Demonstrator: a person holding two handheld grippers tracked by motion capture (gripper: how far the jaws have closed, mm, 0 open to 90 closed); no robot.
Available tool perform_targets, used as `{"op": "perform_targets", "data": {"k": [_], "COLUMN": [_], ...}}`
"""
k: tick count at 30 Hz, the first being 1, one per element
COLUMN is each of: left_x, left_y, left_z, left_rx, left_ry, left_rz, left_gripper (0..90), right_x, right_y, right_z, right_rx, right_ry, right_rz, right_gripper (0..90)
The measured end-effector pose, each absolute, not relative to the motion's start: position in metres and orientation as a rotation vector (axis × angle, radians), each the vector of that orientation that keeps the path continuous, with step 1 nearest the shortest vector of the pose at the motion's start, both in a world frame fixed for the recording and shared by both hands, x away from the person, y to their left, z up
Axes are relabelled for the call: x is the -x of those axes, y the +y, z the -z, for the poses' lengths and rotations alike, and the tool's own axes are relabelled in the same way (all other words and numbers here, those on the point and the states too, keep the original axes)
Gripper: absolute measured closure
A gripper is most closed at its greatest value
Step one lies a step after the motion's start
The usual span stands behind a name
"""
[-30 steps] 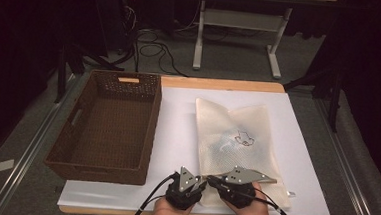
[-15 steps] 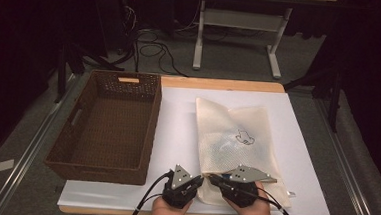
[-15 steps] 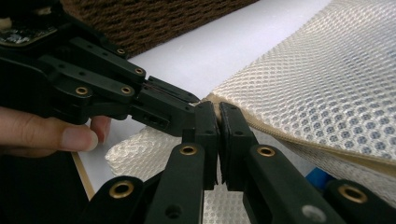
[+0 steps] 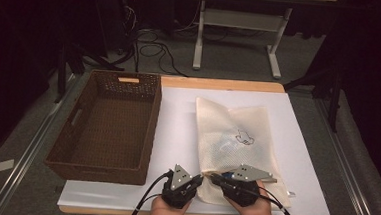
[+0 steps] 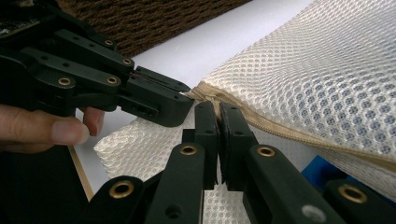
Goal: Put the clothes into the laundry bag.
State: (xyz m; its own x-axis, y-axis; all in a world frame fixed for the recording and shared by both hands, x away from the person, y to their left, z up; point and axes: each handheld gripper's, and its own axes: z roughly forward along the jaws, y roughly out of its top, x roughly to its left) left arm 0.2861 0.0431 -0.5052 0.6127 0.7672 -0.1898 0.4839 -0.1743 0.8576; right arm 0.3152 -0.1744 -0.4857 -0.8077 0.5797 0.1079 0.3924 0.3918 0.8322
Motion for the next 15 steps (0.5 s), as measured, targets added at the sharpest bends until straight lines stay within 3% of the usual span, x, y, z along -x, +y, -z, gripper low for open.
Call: {"op": "perform_targets", "data": {"k": [15], "left_x": [-0.2863], "left_y": [0.0424], "left_z": [0.5040], "left_rx": [-1.839], "left_ry": [1.001], "left_rz": [-0.376], "left_gripper": [86.8], "right_x": [-0.3147], "right_y": [-0.1744], "right_z": [0.4857], "right_rx": [-0.848], "right_ry": [2.445], "right_rz": [-1.365], "right_gripper": [88.5]}}
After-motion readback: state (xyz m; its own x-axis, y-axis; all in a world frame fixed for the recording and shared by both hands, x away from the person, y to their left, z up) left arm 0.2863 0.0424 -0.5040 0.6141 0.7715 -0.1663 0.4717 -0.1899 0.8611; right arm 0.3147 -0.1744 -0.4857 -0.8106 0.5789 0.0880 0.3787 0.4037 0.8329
